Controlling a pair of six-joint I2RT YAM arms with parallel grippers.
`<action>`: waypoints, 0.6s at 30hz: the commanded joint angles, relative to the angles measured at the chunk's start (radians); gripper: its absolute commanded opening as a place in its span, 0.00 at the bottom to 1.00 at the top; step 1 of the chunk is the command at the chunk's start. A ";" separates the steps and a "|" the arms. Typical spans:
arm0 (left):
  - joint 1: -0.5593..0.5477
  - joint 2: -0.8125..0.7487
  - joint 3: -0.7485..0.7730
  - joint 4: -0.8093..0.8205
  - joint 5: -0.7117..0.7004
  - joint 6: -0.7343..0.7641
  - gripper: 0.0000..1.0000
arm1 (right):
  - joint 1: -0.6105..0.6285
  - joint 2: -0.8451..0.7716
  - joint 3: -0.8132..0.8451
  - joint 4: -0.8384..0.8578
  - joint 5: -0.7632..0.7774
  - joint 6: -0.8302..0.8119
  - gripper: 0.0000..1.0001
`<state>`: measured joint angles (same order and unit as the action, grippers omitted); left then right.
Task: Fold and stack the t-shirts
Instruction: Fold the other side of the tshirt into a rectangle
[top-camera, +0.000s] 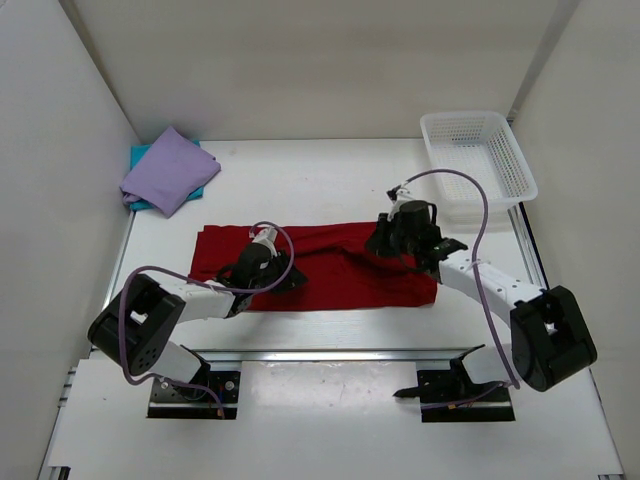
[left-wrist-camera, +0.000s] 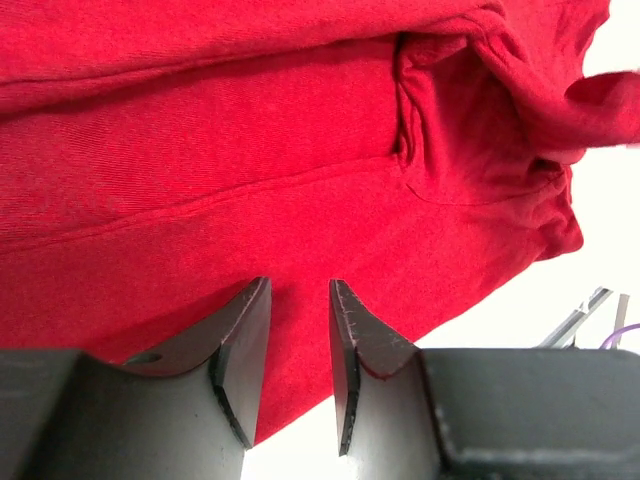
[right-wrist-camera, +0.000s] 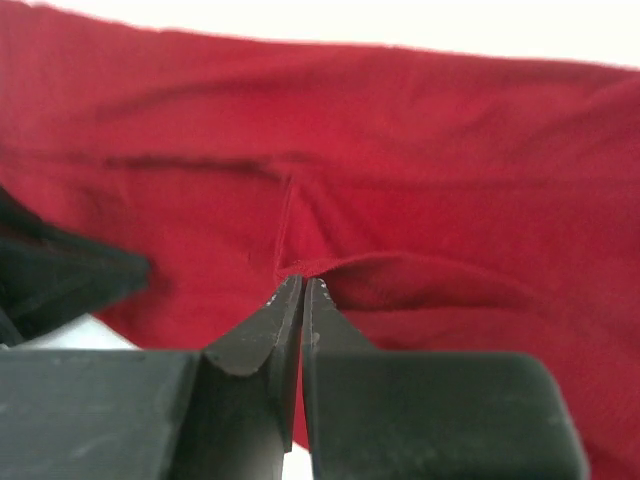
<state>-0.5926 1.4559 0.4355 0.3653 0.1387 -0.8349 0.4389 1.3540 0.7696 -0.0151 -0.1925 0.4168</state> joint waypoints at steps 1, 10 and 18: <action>0.025 -0.026 -0.009 0.000 -0.019 0.000 0.40 | 0.081 -0.049 -0.038 -0.051 0.099 -0.038 0.00; 0.071 -0.177 -0.015 -0.032 -0.034 -0.013 0.42 | 0.202 -0.157 -0.187 -0.061 0.099 0.062 0.18; 0.024 -0.023 0.179 -0.052 -0.057 0.031 0.43 | -0.116 -0.127 -0.104 0.006 0.064 0.002 0.00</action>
<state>-0.5491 1.3857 0.5087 0.3126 0.1120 -0.8394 0.4252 1.1812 0.5907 -0.0803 -0.1200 0.4454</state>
